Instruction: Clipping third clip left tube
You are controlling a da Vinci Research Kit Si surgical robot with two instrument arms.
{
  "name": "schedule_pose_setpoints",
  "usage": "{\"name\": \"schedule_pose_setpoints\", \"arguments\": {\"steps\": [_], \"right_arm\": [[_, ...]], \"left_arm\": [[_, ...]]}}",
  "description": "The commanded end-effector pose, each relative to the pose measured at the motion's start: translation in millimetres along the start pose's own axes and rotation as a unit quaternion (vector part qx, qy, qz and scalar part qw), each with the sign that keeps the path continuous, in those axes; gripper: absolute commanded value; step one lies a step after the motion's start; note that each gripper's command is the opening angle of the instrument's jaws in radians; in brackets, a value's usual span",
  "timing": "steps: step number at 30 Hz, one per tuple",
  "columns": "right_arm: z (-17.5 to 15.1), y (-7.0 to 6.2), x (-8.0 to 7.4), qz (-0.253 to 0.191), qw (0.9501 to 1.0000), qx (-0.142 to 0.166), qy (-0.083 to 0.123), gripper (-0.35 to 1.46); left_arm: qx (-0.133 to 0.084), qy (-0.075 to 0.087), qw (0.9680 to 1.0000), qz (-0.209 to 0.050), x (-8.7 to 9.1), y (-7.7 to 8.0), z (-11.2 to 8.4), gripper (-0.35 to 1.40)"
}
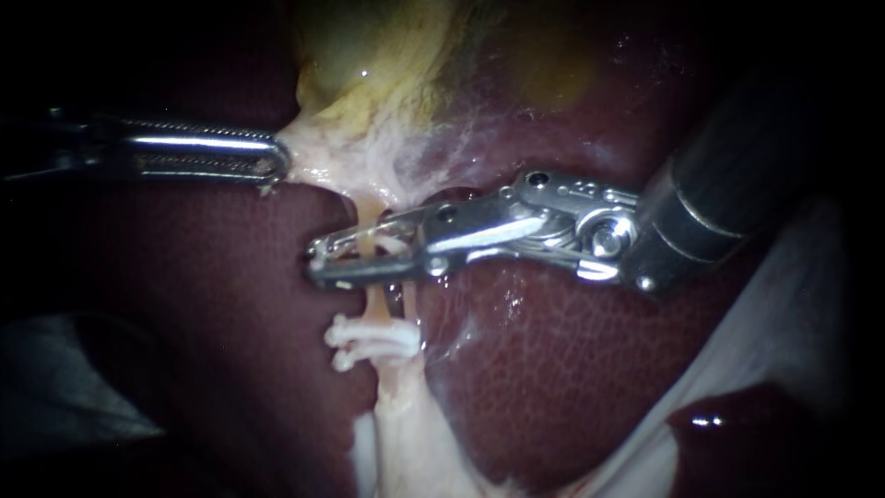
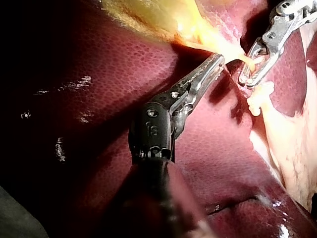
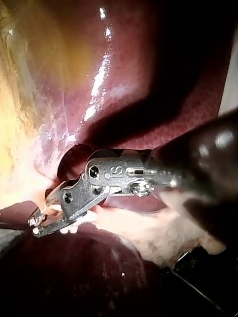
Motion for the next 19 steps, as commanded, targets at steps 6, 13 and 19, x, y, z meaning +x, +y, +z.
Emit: {"name": "schedule_pose_setpoints", "arguments": {"steps": [6,13,19], "right_arm": [[-0.3,-0.3,-0.3,0.043,0.9991,-0.001,-0.003,-0.35],[-0.4,-0.2,-0.3,0.043,0.9991,-0.001,-0.004,-0.35],[-0.4,0.0,-0.8,0.042,0.9991,0.001,-0.005,-0.27]], "left_arm": [[0.000,0.000,1.0000,0.000,0.0,0.0,0.0,-0.35],[0.000,0.000,1.0000,0.000,0.0,0.0,0.0,-0.35],[0.000,0.000,1.0000,0.000,0.0,-0.1,0.0,-0.35]]}}
